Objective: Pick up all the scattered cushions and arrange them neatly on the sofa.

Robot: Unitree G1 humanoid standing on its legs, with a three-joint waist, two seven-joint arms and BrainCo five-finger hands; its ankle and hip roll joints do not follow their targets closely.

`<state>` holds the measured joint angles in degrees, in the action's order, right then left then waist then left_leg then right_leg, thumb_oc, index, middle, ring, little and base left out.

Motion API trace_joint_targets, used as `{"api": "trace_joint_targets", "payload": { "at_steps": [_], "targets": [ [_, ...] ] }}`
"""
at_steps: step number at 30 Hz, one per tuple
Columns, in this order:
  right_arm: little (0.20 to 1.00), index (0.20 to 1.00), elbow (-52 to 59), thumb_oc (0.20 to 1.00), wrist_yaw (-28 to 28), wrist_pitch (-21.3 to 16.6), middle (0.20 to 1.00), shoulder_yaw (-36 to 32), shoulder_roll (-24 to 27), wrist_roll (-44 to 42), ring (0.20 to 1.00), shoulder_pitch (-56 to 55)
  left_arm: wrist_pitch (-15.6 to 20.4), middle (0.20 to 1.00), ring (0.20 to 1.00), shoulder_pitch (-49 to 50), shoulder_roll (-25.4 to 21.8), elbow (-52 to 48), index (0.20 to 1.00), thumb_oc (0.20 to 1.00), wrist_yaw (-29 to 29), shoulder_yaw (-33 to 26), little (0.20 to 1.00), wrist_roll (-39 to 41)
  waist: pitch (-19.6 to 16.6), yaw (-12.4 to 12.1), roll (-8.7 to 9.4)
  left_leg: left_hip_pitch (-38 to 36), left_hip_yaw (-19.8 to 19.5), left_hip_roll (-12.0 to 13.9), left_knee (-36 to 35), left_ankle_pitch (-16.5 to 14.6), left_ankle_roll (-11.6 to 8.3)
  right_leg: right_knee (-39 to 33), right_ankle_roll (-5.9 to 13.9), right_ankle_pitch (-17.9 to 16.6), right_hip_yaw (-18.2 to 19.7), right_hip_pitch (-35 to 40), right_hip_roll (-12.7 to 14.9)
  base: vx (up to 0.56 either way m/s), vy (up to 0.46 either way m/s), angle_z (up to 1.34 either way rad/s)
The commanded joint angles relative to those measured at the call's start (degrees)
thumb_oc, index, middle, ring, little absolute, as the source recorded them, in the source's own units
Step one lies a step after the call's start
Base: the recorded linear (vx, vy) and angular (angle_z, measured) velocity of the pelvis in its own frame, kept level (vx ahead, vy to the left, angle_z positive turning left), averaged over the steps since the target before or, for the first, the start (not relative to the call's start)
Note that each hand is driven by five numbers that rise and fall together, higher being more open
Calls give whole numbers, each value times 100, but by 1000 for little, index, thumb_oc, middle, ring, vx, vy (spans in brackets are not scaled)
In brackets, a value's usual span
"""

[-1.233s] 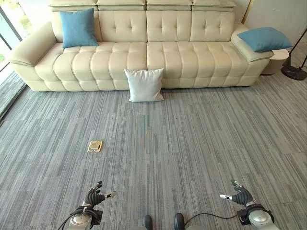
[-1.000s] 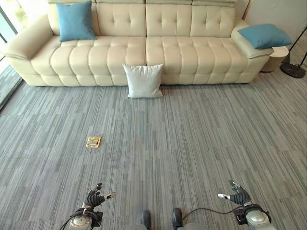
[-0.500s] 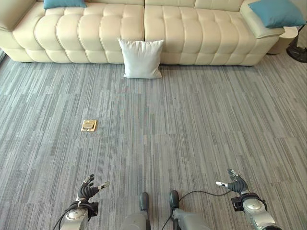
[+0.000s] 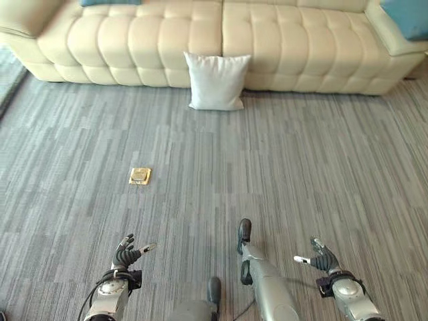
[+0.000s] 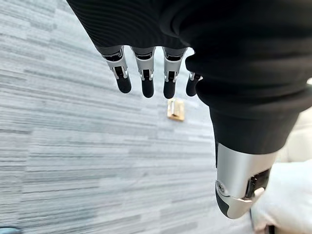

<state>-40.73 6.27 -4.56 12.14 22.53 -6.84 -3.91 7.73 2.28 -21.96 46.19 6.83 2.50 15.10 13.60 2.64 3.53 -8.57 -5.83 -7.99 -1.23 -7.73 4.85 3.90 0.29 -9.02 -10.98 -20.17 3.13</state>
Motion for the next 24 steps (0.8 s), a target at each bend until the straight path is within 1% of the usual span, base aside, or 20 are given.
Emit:
{"api": "trace_joint_targets", "payload": {
  "at_steps": [1, 2, 4, 5, 6, 7, 8, 10, 11, 13, 14, 16, 17, 19, 21, 22, 23, 24],
  "targets": [
    [1000, 1000, 188, 1000, 105, -156, 1000, -293, 296, -116, 1000, 229, 190, 1000, 1000, -24, -105, -146, 1000, 1000, -40, 8, 1000, 10, -216, 115, -234, -123, 156, 704, 550, -112, -631, 231, 409, 629, -11, 321, -101, 416, -305, 46],
    [1000, 1000, 196, 1000, 98, -165, 1000, -331, 311, -160, 1000, 185, 185, 1000, 1000, -21, -109, -140, 1000, 1000, -51, 46, 1000, -21, -260, 157, -275, -31, 185, 790, 768, 138, -762, 245, 342, 730, -24, 405, -164, 184, -151, 24],
    [1000, 1000, 200, 1000, 110, -186, 1000, -359, 354, -220, 1000, 191, 184, 1000, 1000, -39, -102, -200, 1000, 1000, -91, 100, 1000, -7, -218, 167, -323, 155, 266, 867, 1271, 446, -885, 296, 226, 892, 19, 546, -277, 223, -197, 10],
    [1000, 1000, 180, 1000, 125, -185, 1000, -382, 371, -241, 1000, 203, 184, 1000, 1000, -83, -115, -193, 1000, 1000, -85, 130, 1000, -16, -200, 175, -314, 295, 310, 903, 1563, 591, -932, 311, 166, 965, 51, 607, -306, 242, -229, -16],
    [1000, 1000, 144, 1000, 162, -199, 1000, -410, 388, -326, 1000, 230, 185, 1000, 1000, -149, -124, -192, 1000, 1000, -83, 176, 1000, -19, -202, 231, -266, 512, 523, 1010, 1929, 839, -952, 343, 77, 1091, 114, 694, -314, 186, -169, -14],
    [1000, 1000, 143, 1000, 162, -200, 1000, -411, 389, -326, 1000, 231, 186, 1000, 1000, -151, -124, -190, 1000, 1000, -83, 176, 1000, -19, -202, 227, -267, 518, 527, 1013, 1942, 832, -953, 348, 76, 1094, 118, 689, -317, 188, -144, -2],
    [1000, 1000, 121, 1000, 168, -194, 1000, -428, 401, -358, 1000, 236, 186, 1000, 1000, -168, -127, -208, 1000, 1000, -102, 200, 1000, -18, -189, 228, -243, 641, 633, 1048, 2004, 799, -891, 348, 60, 1153, 152, 773, -298, 125, -78, 12],
    [1000, 1000, 23, 1000, 193, -198, 1000, -458, 420, -421, 1000, 292, 169, 1000, 1000, -236, -103, -152, 1000, 1000, -130, 271, 1000, -41, -159, 179, -190, 964, 806, 1012, 1868, 502, -731, 268, 82, 1242, 251, 1002, -257, 251, -100, 6],
    [1000, 1000, -43, 1000, 219, -192, 1000, -482, 427, -424, 1000, 322, 132, 1000, 1000, -263, -86, -98, 1000, 1000, -152, 329, 1000, -120, -113, 104, -82, 1493, 966, 903, 1658, 113, -602, 86, 133, 1301, 303, 1306, -142, 299, -73, -15],
    [1000, 1000, -101, 1000, 232, -189, 1000, -484, 413, -421, 1000, 344, 111, 1000, 1000, -266, -89, -76, 1000, 1000, -169, 348, 1000, -179, -101, 23, -51, 1926, 1054, 870, 1323, 310, -636, -67, 162, 1304, 366, 1528, -133, 319, -30, -4],
    [1000, 1000, -153, 1000, 268, -176, 1000, -490, 407, -376, 1000, 355, 81, 1000, 1000, -232, -96, -76, 1000, 1000, -178, 338, 1000, -231, -76, -103, -91, 2325, 1116, 923, 882, 901, -756, -239, 176, 1346, 451, 1865, -239, 284, 1, 4],
    [1000, 1000, -154, 1000, 268, -177, 1000, -489, 405, -375, 1000, 354, 82, 1000, 1000, -232, -97, -75, 1000, 1000, -178, 339, 1000, -231, -63, -108, -80, 2290, 1123, 914, 853, 911, -758, -251, 177, 1349, 456, 1890, -230, 221, 15, -28],
    [1000, 1000, -143, 1000, 278, -147, 1000, -486, 380, -343, 1000, 329, 59, 1000, 1000, -161, -106, -111, 1000, 1000, -178, 313, 1000, -233, -75, -227, -113, 2509, 1157, 960, 462, 1241, -808, -338, 195, 1441, 591, 2203, -306, 348, 45, -53],
    [1000, 1000, -165, 1000, 278, -118, 1000, -469, 362, -267, 1000, 304, 43, 1000, 1000, -91, -97, -128, 1000, 1000, -176, 274, 1000, -231, -105, -320, -123, 2702, 1213, 1009, 186, 1395, -837, -371, 223, 1598, 749, 2489, -334, 440, 95, -55],
    [1000, 1000, -149, 1000, 260, -73, 1000, -472, 362, -172, 1000, 266, 21, 1000, 1000, -8, -88, -180, 1000, 1000, -184, 243, 1000, -248, -150, -401, -138, 2780, 1315, 1070, 159, 1518, -854, -358, 236, 1698, 927, 2742, -328, 400, 164, -48],
    [1000, 1000, -111, 1000, 201, -72, 1000, -448, 342, -106, 1000, 247, 15, 1000, 1000, 72, -81, -212, 1000, 1000, -220, 189, 1000, -249, -213, -453, -161, 2639, 1308, 1116, 29, 1529, -845, -366, 275, 1753, 1025, 2861, -325, 504, 280, -42],
    [1000, 1000, -72, 1000, 175, -57, 1000, -433, 323, -12, 1000, 221, 4, 1000, 1000, 122, -75, -227, 1000, 1000, -226, 157, 1000, -265, -298, -491, -141, 2644, 1267, 1092, 268, 1602, -785, -343, 317, 1783, 1094, 2968, -202, 478, 289, -56],
    [1000, 1000, -94, 1000, 156, -32, 1000, -441, 294, -8, 1000, 227, 8, 1000, 1000, 126, -88, -223, 1000, 1000, -232, 151, 1000, -266, -334, -495, -92, 2667, 1310, 1060, 427, 1548, -757, -322, 359, 1781, 1109, 2980, -114, 320, 205, -71]
  ]
}}
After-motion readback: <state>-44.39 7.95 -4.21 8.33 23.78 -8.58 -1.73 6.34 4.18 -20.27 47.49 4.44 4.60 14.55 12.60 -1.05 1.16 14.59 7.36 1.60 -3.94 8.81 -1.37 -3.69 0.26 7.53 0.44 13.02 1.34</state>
